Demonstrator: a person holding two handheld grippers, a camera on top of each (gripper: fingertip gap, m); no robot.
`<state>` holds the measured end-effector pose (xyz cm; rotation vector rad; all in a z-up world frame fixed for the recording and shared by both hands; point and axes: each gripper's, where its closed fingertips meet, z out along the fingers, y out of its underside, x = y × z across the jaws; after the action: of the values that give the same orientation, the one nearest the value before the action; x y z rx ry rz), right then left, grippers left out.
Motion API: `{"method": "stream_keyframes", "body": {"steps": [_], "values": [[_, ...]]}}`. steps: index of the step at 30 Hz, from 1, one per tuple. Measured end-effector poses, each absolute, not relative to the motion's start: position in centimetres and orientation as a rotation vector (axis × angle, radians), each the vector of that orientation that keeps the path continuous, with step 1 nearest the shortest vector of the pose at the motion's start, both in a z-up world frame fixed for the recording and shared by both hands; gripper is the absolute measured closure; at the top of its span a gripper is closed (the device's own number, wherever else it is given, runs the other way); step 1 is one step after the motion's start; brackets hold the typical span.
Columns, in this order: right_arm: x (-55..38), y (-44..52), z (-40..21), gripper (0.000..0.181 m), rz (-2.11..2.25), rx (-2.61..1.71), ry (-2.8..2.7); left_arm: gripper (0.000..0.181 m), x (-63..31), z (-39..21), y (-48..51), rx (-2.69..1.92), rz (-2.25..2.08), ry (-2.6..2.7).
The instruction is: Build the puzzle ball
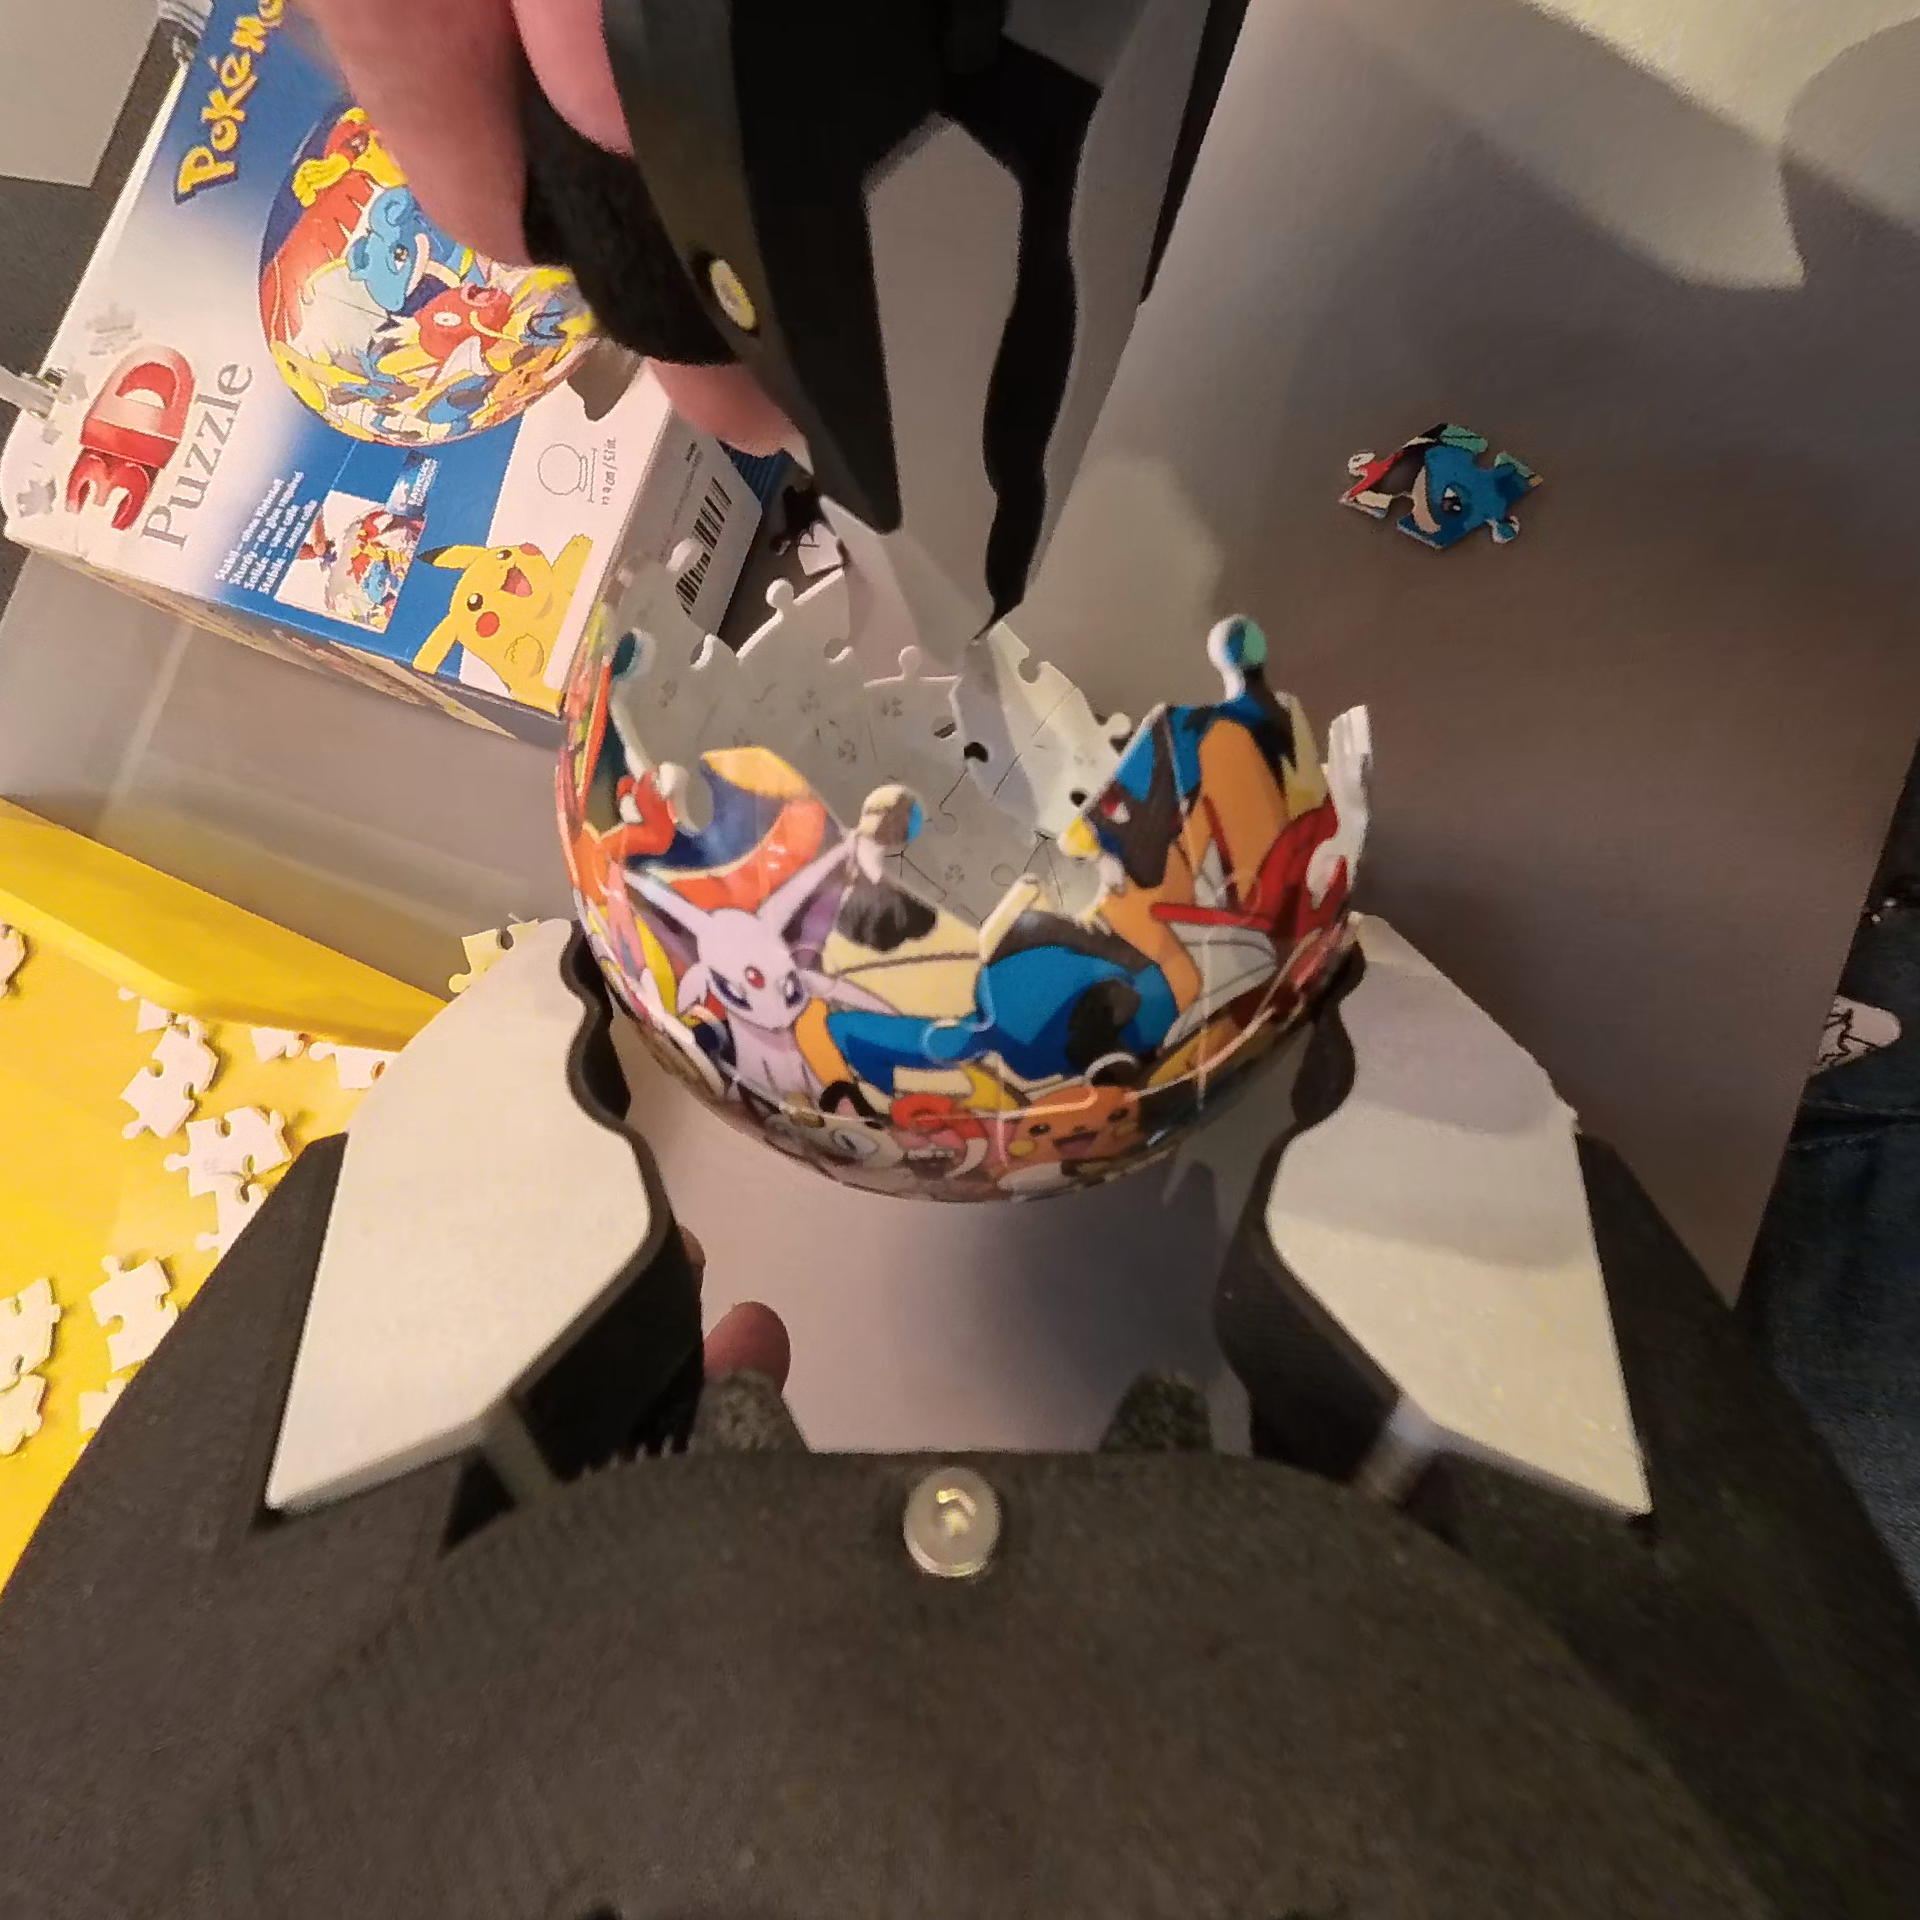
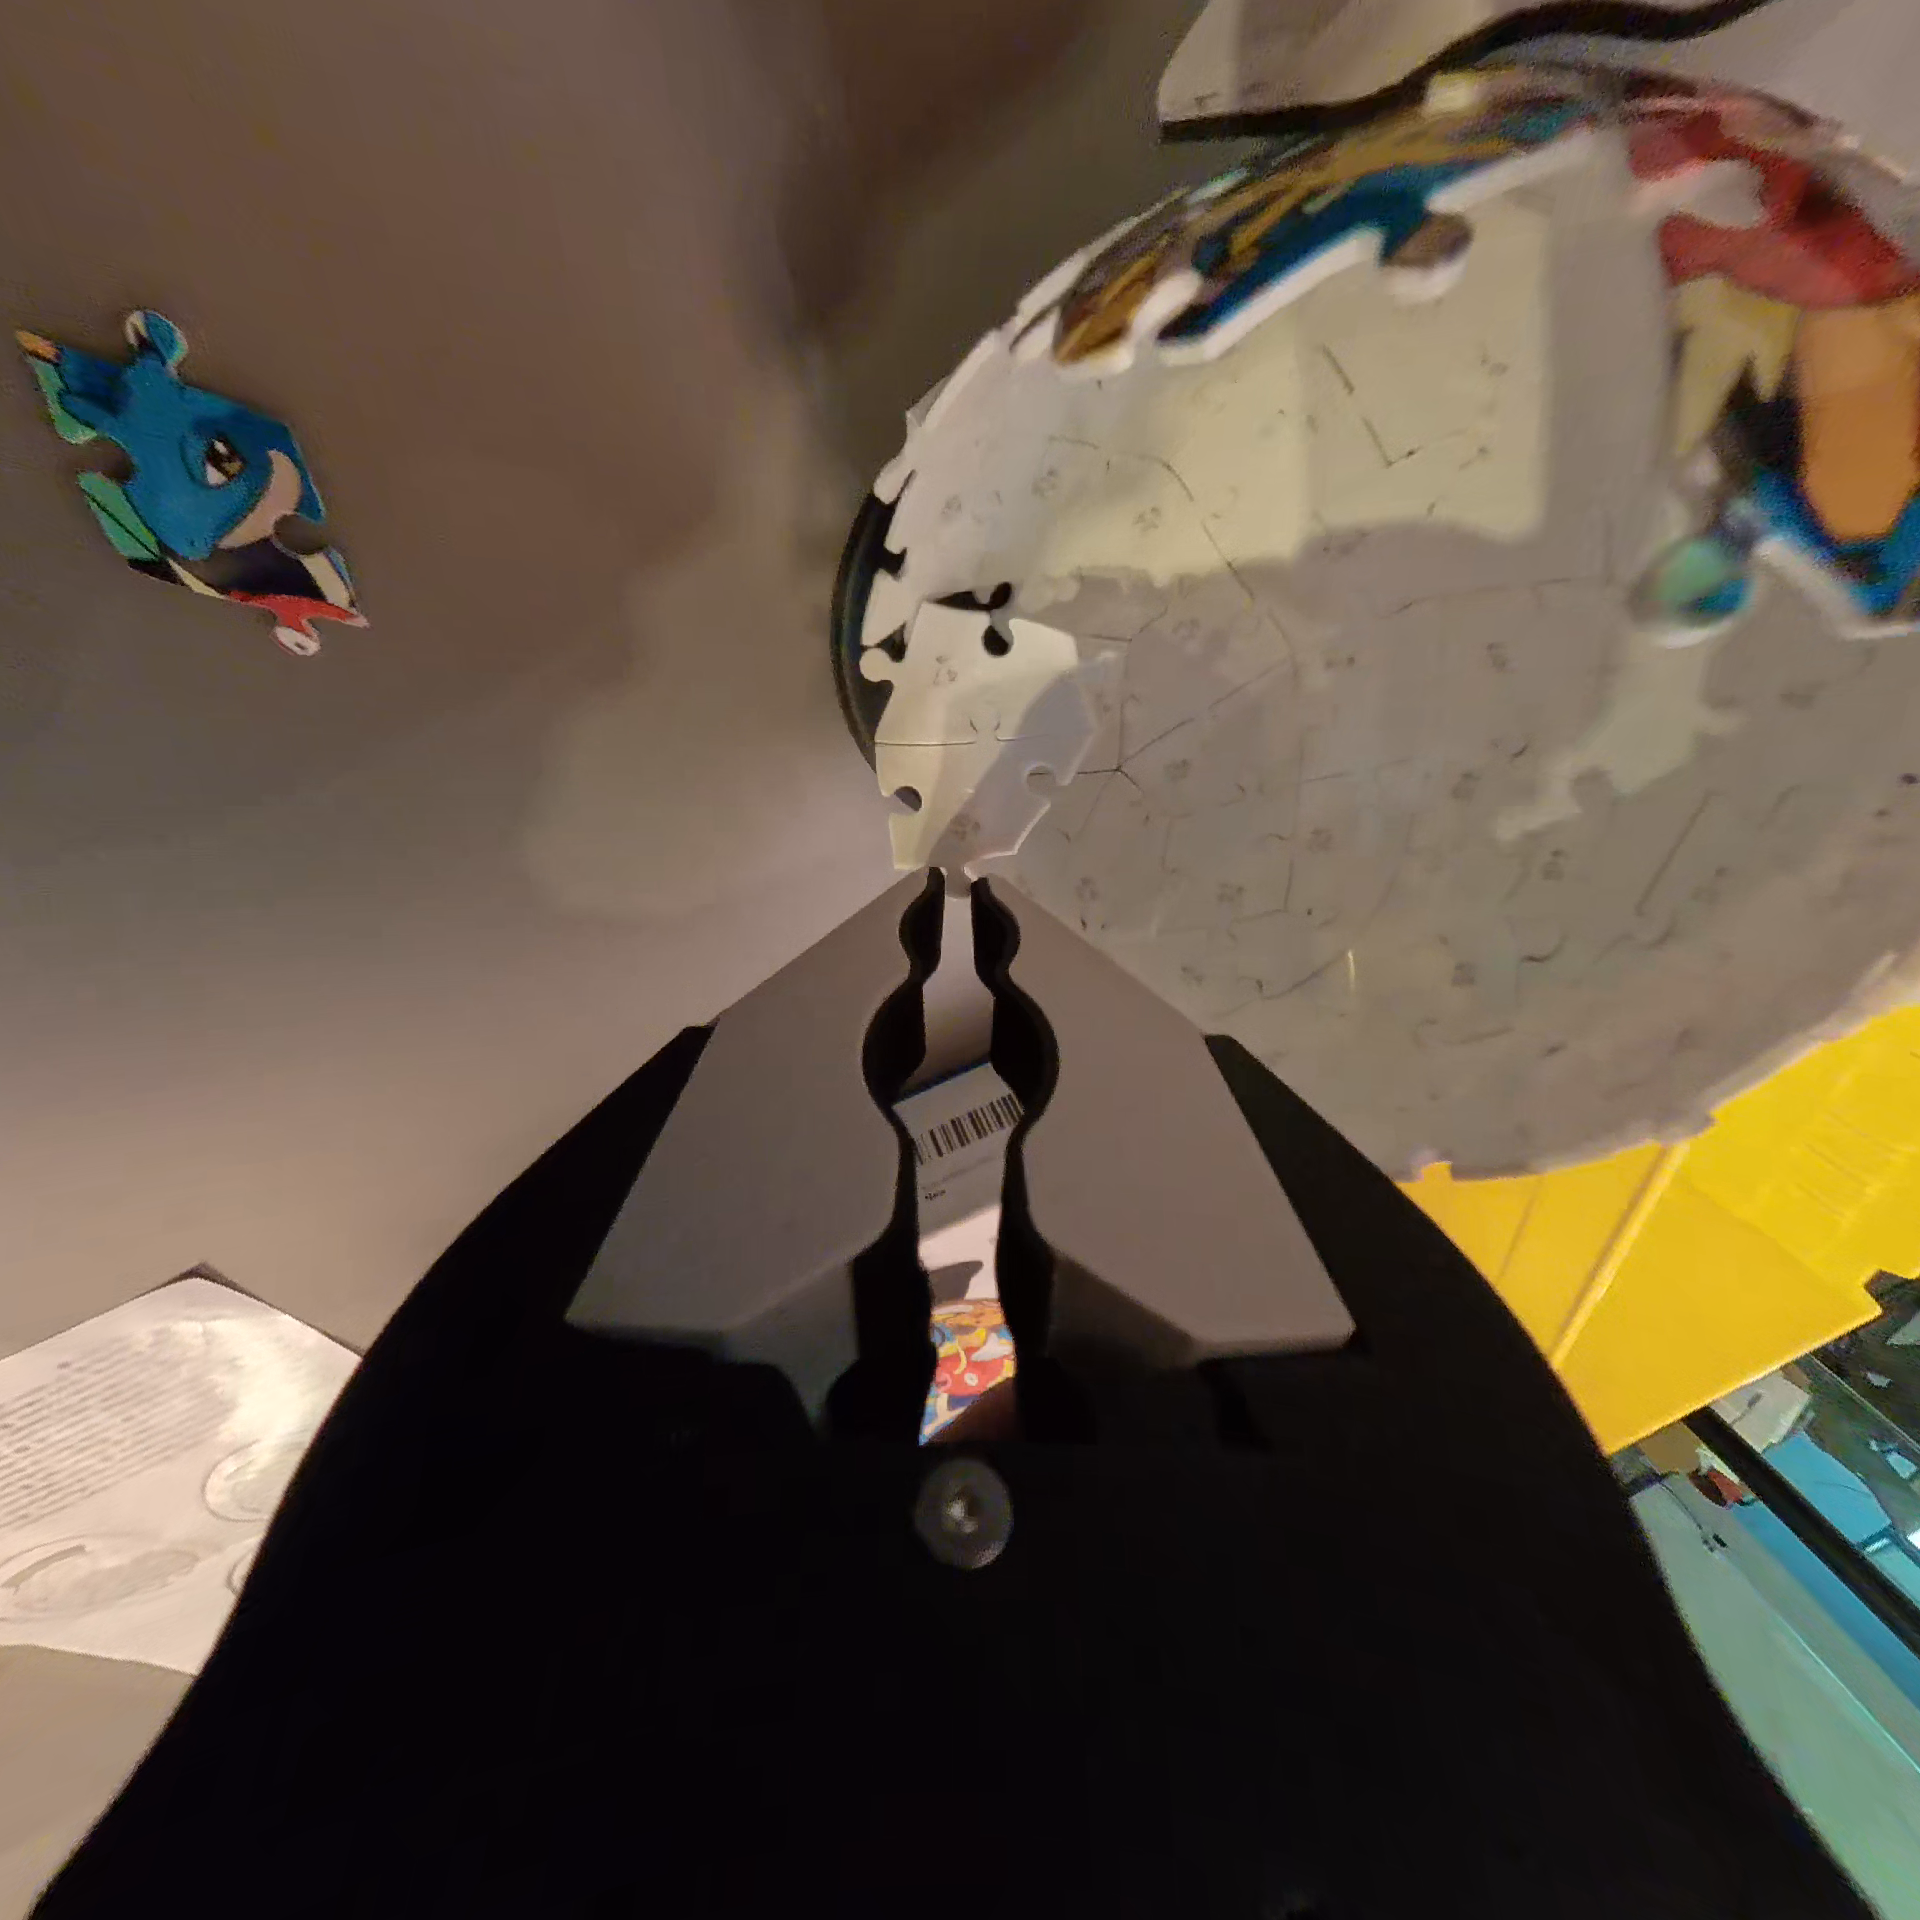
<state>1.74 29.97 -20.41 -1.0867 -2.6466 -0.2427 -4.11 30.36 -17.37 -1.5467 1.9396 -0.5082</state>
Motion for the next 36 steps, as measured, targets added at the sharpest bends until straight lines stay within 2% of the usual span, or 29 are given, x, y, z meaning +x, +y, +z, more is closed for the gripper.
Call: {"method": "stream_keyframes", "body": {"steps": [10,36], "values": [[2.3,29.7,-19.2,0.178,-0.258,-1.015,-2.712,0.055,-4.1,-17.4,30.3,-1.547,-0.504,1.942],[1.7,30.6,-20.9,0.178,-0.396,-0.960,-2.693,0.055,-4.0,-17.4,30.3,-1.545,-0.506,1.943]]}}
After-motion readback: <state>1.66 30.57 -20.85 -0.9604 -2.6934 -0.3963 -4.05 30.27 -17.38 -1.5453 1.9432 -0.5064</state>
